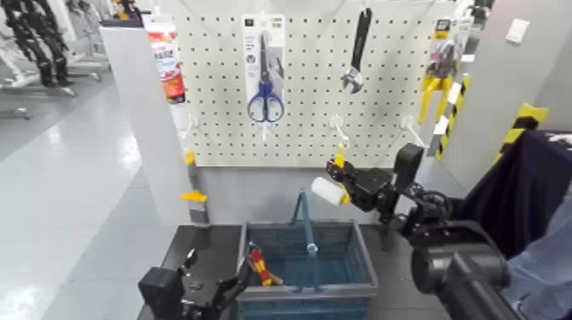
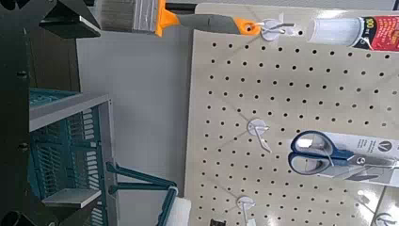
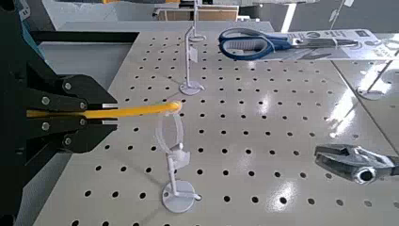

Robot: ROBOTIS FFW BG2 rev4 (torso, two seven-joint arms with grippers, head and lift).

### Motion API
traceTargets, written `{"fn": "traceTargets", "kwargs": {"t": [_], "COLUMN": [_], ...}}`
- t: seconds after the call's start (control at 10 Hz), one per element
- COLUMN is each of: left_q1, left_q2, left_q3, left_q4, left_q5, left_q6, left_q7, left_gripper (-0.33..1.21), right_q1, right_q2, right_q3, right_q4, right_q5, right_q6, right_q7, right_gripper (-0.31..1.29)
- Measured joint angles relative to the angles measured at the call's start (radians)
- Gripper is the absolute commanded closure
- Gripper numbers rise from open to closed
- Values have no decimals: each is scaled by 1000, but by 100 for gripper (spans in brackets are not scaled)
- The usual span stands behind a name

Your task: Put the yellow roller into the crate.

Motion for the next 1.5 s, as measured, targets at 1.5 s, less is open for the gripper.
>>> {"fn": "traceTargets", "kwargs": {"t": [1.5], "left_q1": [6], "left_q2": [-1], "left_q3": [3], "left_q4": [0], "left_q5": [3], "left_q6": [5], "left_q7": [-3], "left_gripper": [11], "right_q1": [361], "right_q2": [7], "right_q3": [-96], "right_q4": [-397], "right_q5": [-190], "right_q6": [254], "right_q7": [-94], "right_gripper": [124]}}
